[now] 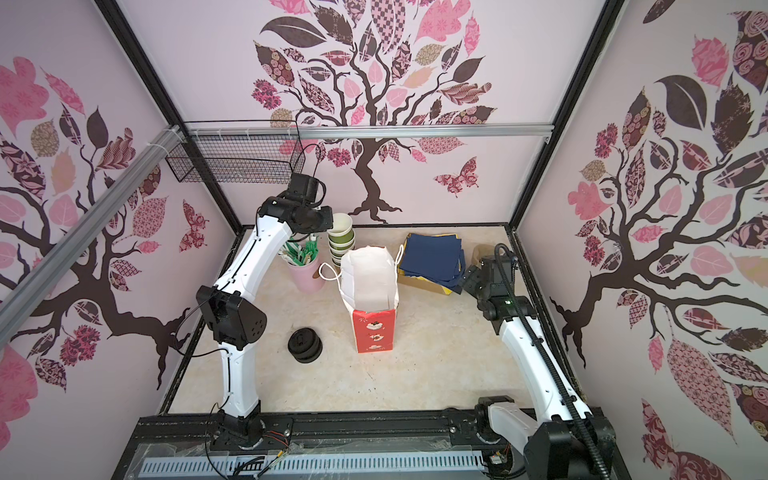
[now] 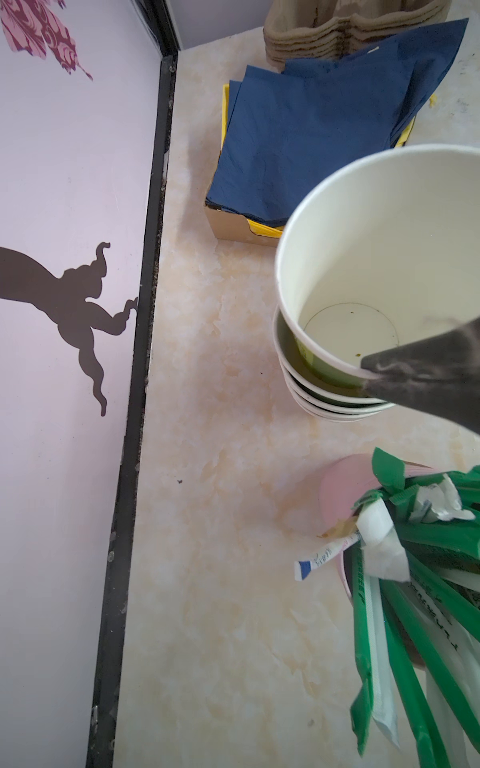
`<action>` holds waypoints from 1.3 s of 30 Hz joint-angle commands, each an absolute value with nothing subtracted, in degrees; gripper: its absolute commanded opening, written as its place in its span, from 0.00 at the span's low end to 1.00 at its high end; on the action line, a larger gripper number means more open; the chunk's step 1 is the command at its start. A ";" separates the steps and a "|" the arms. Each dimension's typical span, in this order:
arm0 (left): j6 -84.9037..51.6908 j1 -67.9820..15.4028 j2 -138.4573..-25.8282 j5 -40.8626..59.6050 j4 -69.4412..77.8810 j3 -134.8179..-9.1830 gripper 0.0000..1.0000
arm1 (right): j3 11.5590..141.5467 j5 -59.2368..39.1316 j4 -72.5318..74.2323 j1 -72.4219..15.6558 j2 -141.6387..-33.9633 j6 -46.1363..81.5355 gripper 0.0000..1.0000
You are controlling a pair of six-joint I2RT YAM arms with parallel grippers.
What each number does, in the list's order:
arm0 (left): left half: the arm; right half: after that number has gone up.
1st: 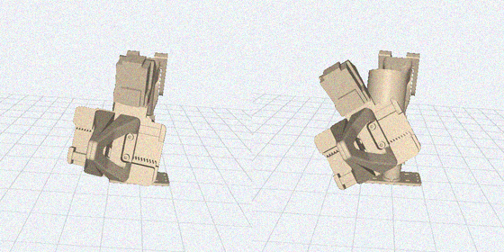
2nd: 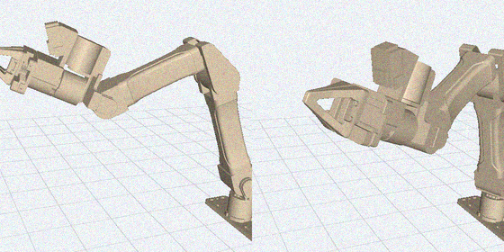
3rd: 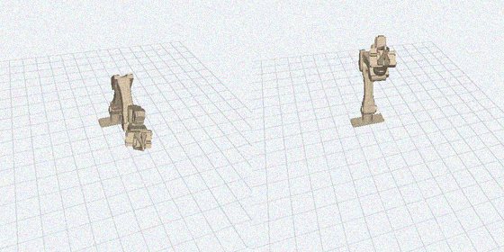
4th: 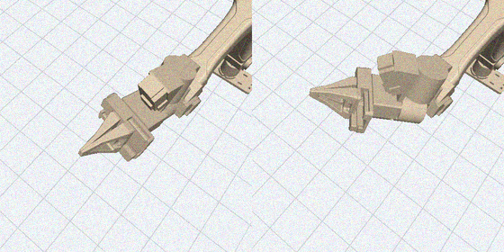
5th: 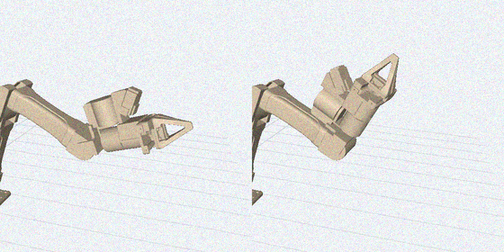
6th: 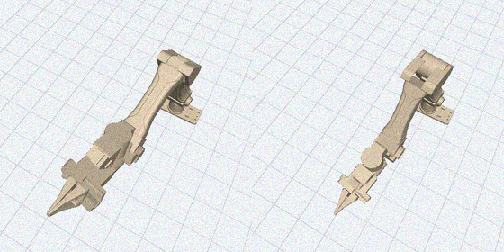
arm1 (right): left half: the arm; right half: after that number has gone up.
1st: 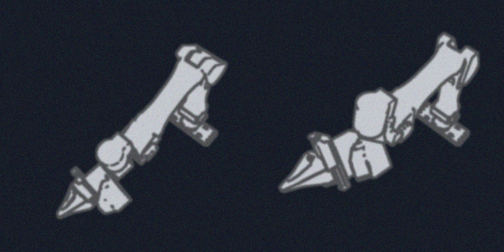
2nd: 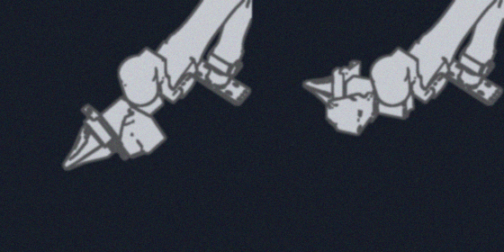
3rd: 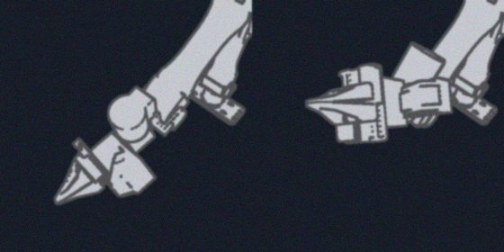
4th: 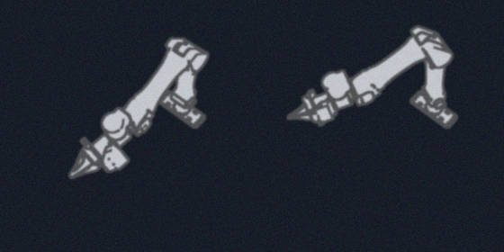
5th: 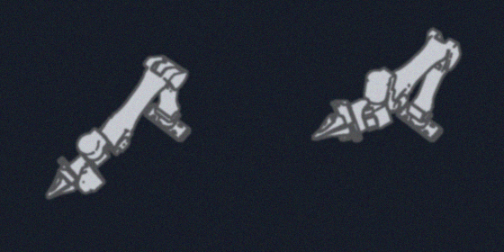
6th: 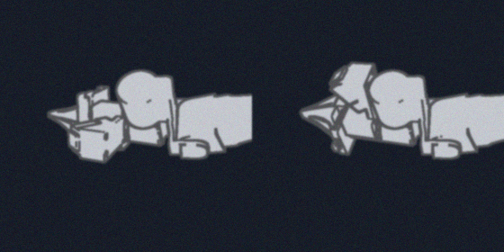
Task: Pack the takeout coffee
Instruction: 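Grasp the top white paper cup from the stack with the left gripper, then lift the white cup and carry it toward the robot beside the black lid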
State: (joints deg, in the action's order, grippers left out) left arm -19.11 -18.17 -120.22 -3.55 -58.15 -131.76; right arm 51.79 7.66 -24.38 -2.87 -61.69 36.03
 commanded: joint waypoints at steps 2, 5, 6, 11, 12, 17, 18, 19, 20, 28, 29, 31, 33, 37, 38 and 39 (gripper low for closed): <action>-17.59 -18.63 -116.29 -3.46 -54.68 -130.76 0.01 | 51.99 7.82 -25.86 -2.73 -59.95 36.00 0.84; -17.58 -18.63 -115.72 -4.00 -55.20 -131.20 0.01 | 52.11 7.79 -26.39 -2.77 -59.43 35.56 0.84; -17.58 -18.63 -115.56 -4.13 -55.34 -131.22 0.01 | 52.12 7.78 -26.62 -2.76 -59.26 35.53 0.84; -17.58 -18.62 -114.98 -4.69 -57.03 -133.02 0.00 | 53.08 7.65 -28.05 -2.74 -58.23 34.61 0.85; -17.56 -18.63 -114.88 -4.76 -57.42 -133.49 0.00 | 53.33 7.62 -28.36 -2.80 -58.05 34.42 0.85; -17.02 -18.63 -112.50 -5.18 -59.05 -134.86 0.00 | 54.56 7.21 -29.82 -2.76 -57.05 33.82 0.85; -16.92 -18.63 -111.89 -5.21 -59.23 -134.95 0.00 | 54.82 7.13 -30.03 -2.76 -56.90 33.73 0.85; -16.80 -18.63 -111.21 -5.24 -59.49 -135.04 0.00 | 55.07 7.11 -30.25 -2.75 -56.83 33.66 0.85; -16.66 -18.59 -110.49 -5.31 -59.80 -135.17 0.00 | 55.27 7.08 -30.45 -2.79 -56.70 33.59 0.85; -15.05 -18.63 -103.02 -6.94 -63.92 -132.85 0.00 | 56.16 6.49 -30.86 -2.76 -56.56 33.66 0.85; -15.03 -18.63 -101.28 -7.37 -64.00 -131.07 0.00 | 56.16 6.42 -30.89 -2.76 -56.52 33.66 0.85; -15.44 -18.63 -98.06 -7.74 -65.13 -127.92 0.00 | 56.16 6.42 -30.87 -2.73 -56.41 33.66 0.85; -16.02 -18.59 -94.58 -7.65 -66.47 -123.71 0.00 | 56.08 6.48 -30.93 -2.74 -56.26 33.54 0.85; -18.17 -18.72 -84.84 -8.46 -67.37 -109.96 0.00 | 55.55 6.49 -30.81 -2.78 -56.10 33.40 0.85; -18.92 -18.72 -82.18 -8.80 -67.65 -105.97 0.00 | 55.39 6.54 -30.80 -2.79 -56.04 33.35 0.85; -19.70 -18.72 -79.77 -8.93 -67.75 -102.78 0.00 | 55.29 6.67 -30.85 -2.73 -56.01 33.21 0.85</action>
State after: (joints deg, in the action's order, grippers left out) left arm -17.72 -18.44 -83.22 -7.77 -65.06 -109.32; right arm 54.37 6.55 -29.45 -2.87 -57.19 34.20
